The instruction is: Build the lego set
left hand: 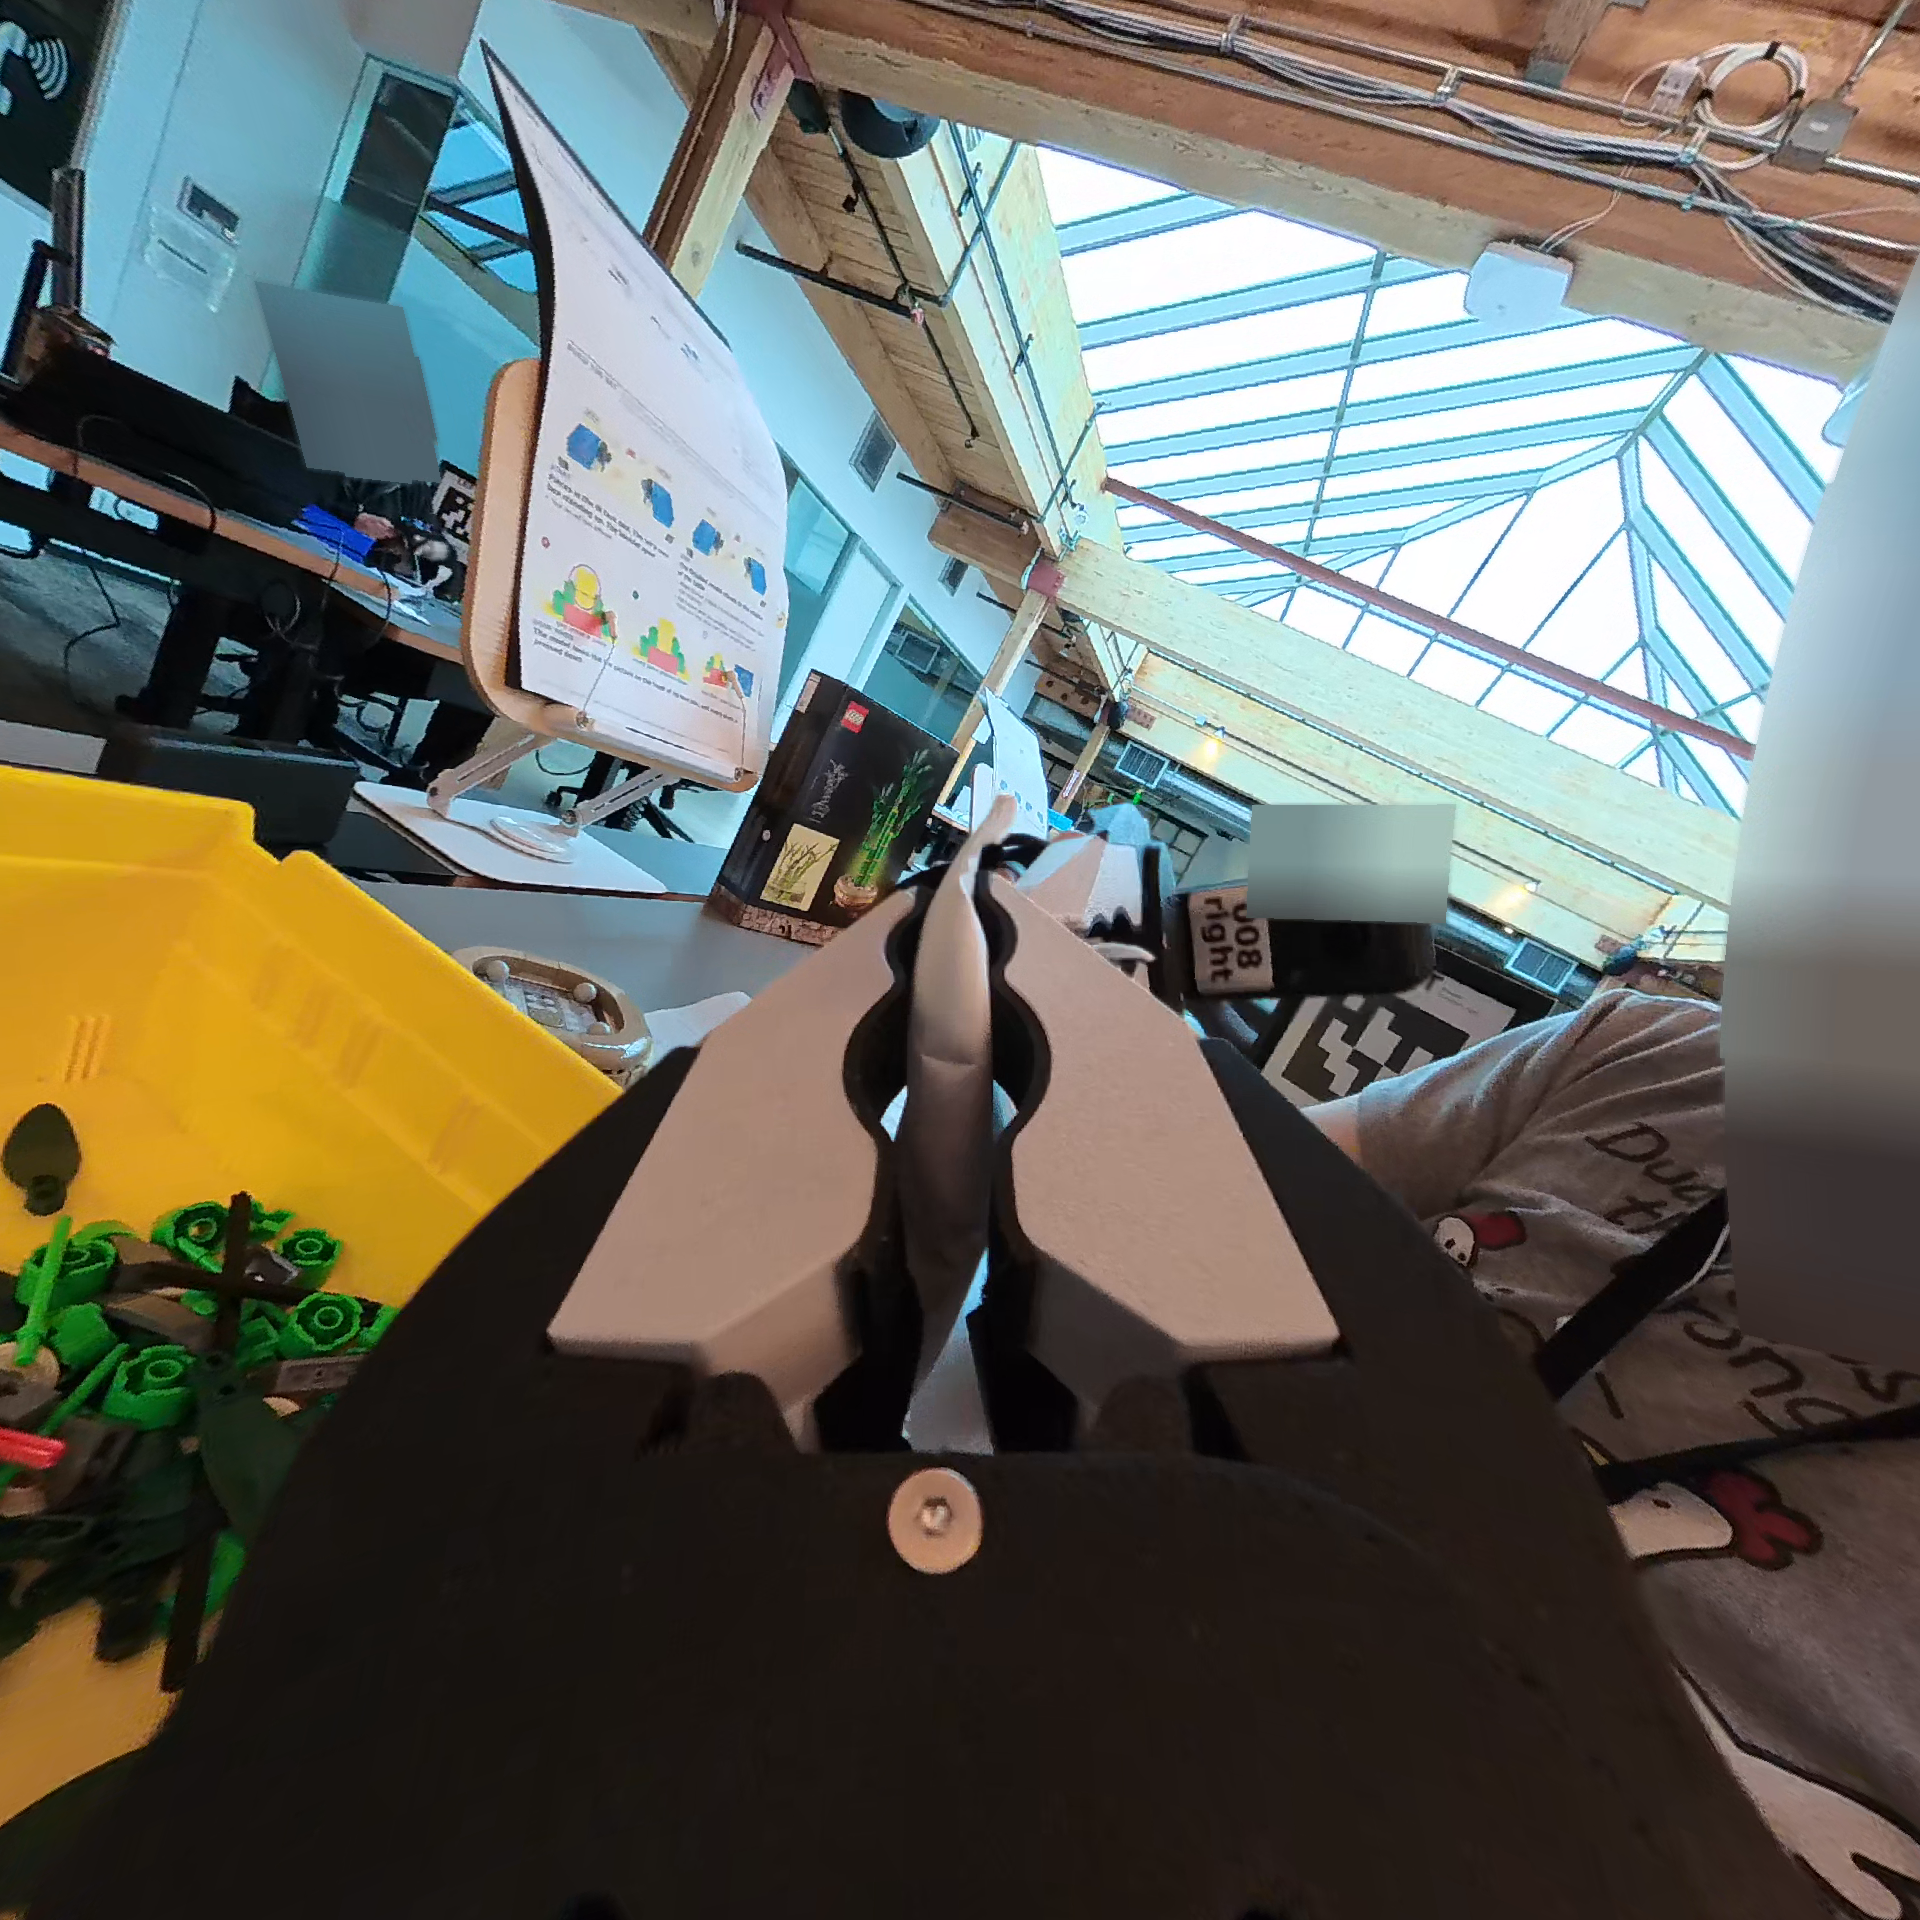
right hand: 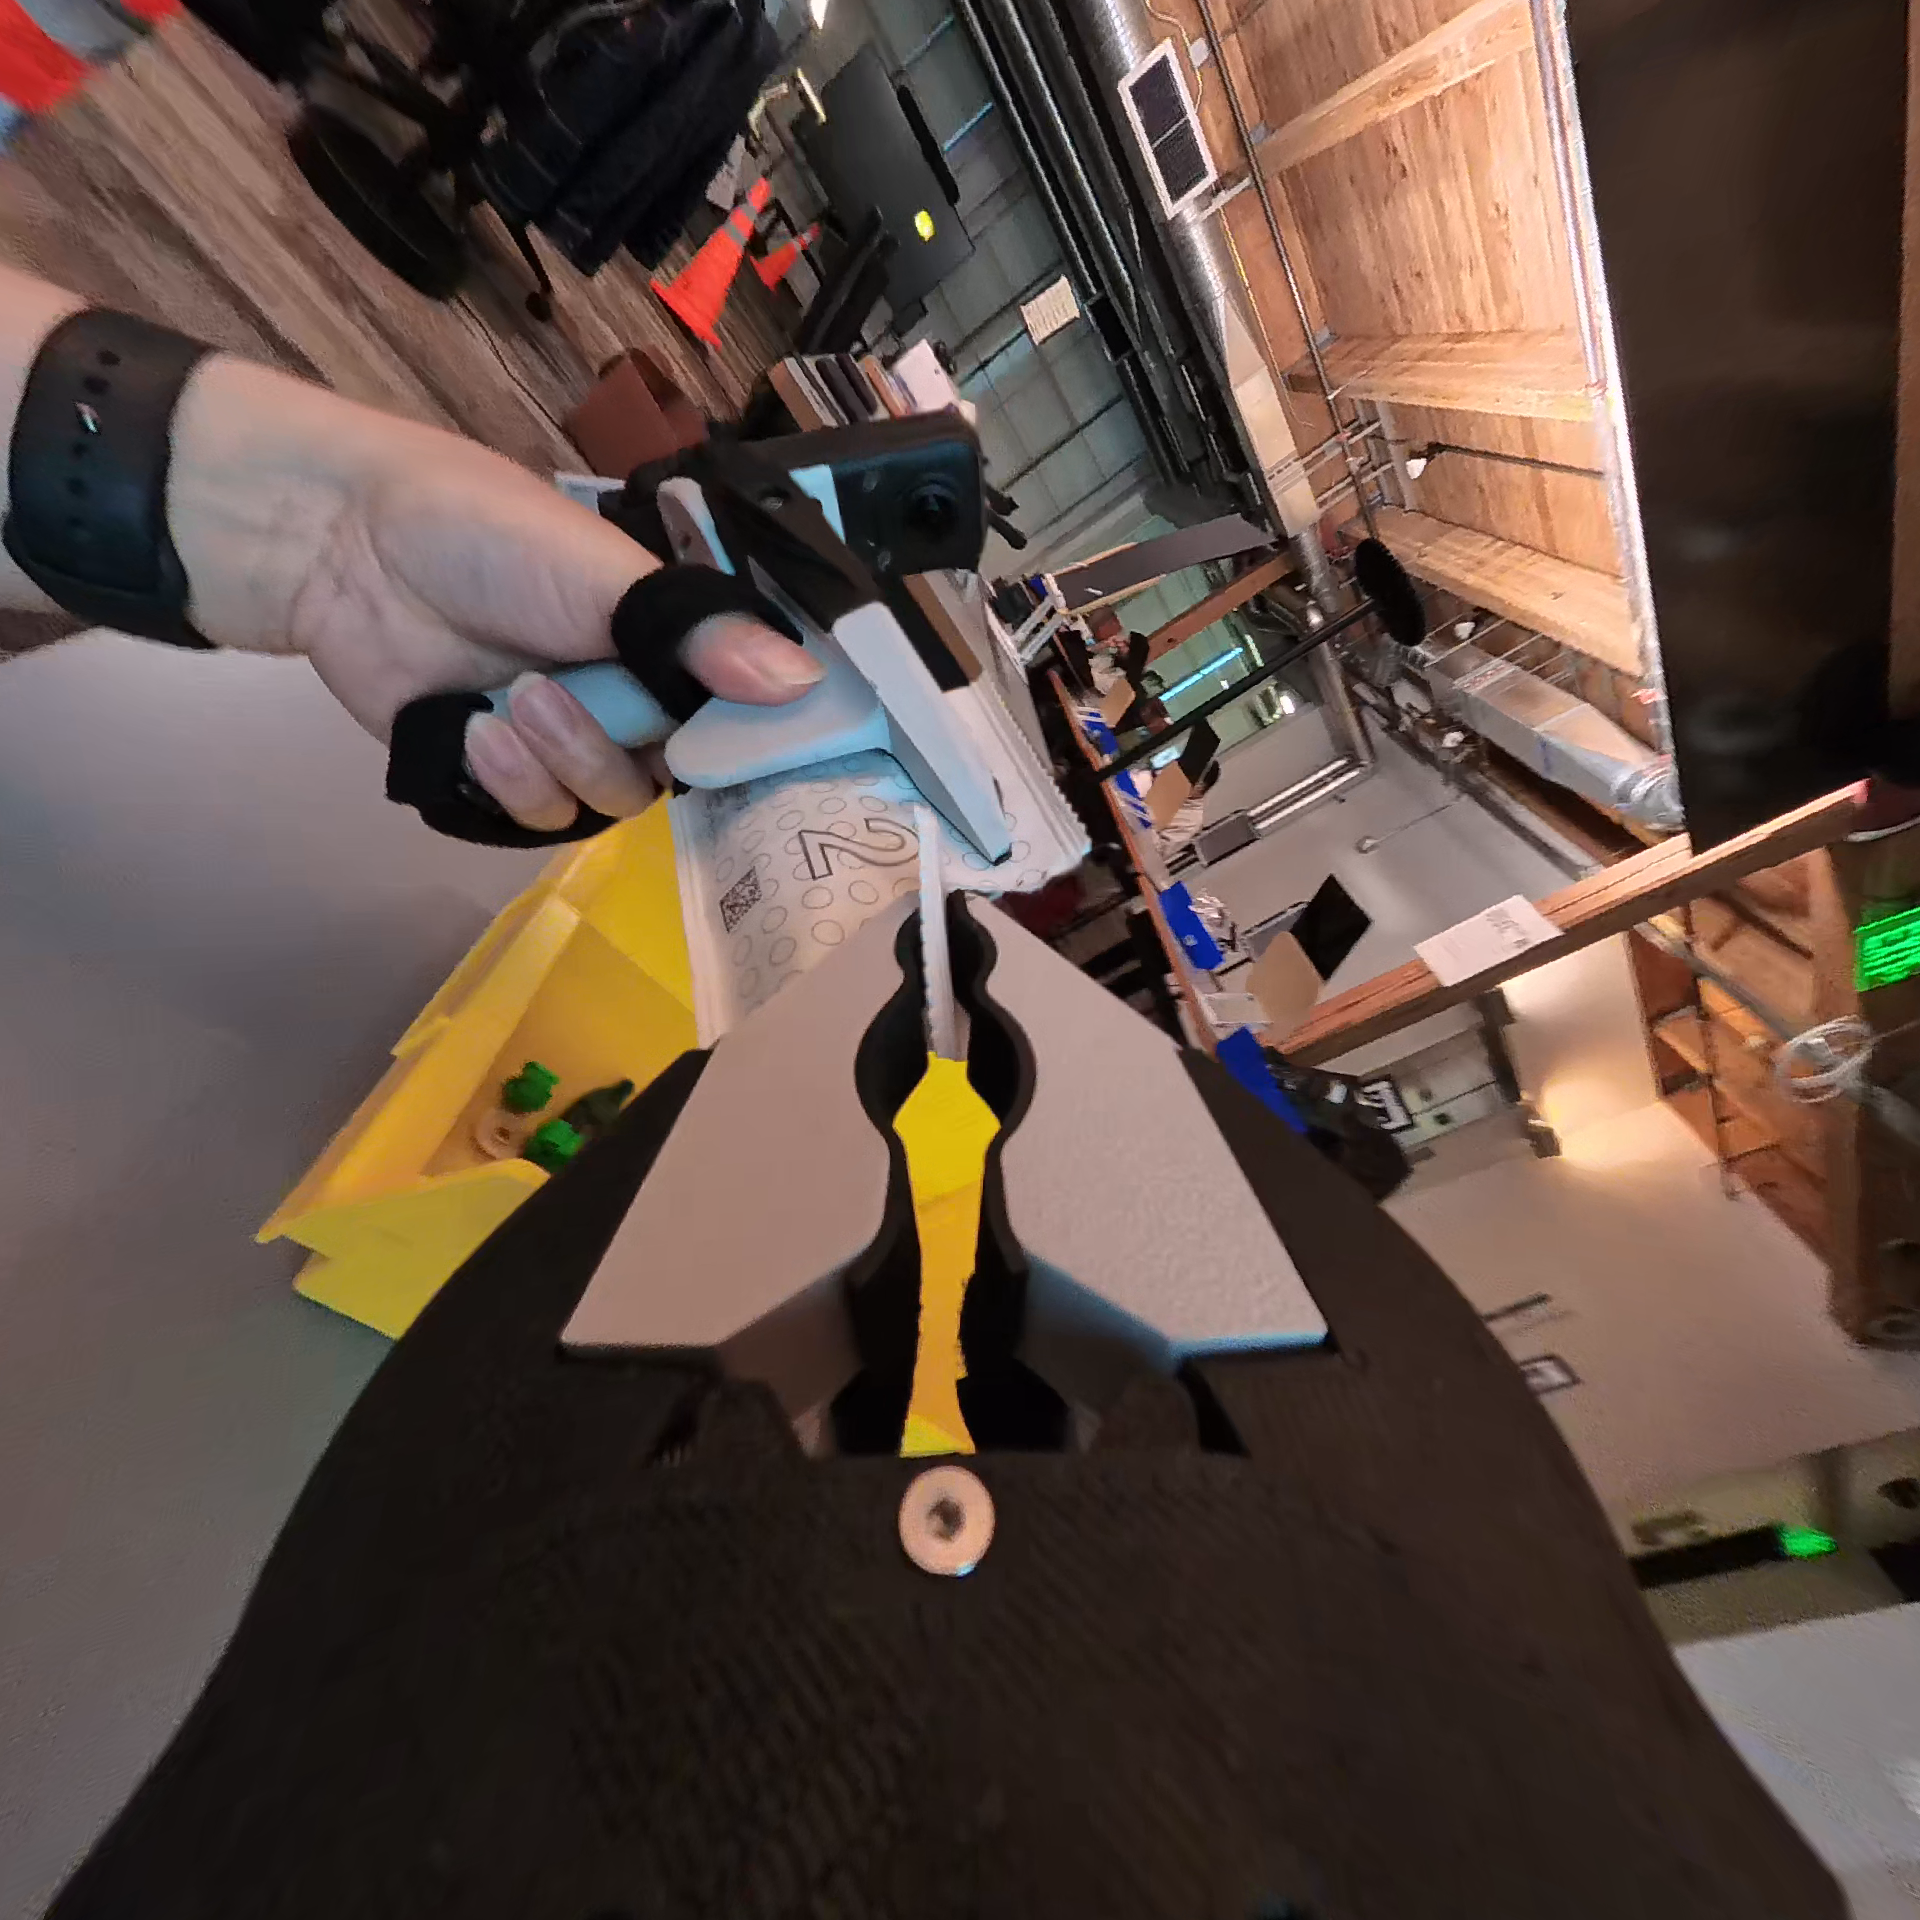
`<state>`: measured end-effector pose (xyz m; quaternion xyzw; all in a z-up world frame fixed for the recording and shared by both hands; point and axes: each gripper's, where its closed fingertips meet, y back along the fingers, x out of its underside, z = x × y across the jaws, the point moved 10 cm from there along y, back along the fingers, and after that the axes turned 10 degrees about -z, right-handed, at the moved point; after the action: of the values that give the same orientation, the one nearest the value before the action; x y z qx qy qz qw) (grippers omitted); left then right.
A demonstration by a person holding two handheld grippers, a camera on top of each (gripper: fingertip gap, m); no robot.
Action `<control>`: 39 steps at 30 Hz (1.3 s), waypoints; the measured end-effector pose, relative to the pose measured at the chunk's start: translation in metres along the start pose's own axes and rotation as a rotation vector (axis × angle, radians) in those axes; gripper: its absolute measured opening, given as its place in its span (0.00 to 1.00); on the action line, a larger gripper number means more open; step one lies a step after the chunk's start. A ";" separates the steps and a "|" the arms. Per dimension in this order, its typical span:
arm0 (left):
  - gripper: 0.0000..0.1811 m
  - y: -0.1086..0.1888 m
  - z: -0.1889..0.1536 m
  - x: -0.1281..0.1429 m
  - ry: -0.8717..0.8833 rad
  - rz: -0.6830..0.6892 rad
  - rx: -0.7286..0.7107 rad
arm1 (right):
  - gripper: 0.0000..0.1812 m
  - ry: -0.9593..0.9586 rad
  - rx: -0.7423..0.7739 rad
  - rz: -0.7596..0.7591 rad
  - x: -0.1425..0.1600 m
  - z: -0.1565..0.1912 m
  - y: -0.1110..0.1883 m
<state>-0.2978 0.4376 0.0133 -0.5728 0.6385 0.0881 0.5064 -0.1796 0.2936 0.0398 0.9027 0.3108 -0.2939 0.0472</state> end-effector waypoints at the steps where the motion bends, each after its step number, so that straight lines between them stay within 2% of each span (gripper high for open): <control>1: 0.03 0.000 0.000 0.000 -0.002 0.000 0.001 | 0.00 -0.031 0.002 -0.009 0.000 -0.001 0.001; 8: 0.03 -0.001 0.000 0.000 0.015 0.006 0.015 | 0.00 -0.081 0.022 -0.046 0.001 0.000 0.003; 27: 0.02 -0.008 0.026 0.000 0.112 0.055 -0.012 | 0.00 0.022 0.050 0.028 0.012 0.006 0.007; 33: 0.02 -0.016 0.031 -0.006 0.094 0.116 -0.022 | 0.00 -0.061 0.062 0.004 0.020 0.000 0.010; 39: 0.02 -0.015 0.034 -0.003 0.114 0.115 -0.019 | 0.00 -0.104 0.058 -0.006 0.023 0.001 0.011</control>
<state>-0.2678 0.4584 0.0068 -0.5440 0.6973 0.0902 0.4579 -0.1592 0.2966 0.0250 0.8863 0.3019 -0.3493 0.0361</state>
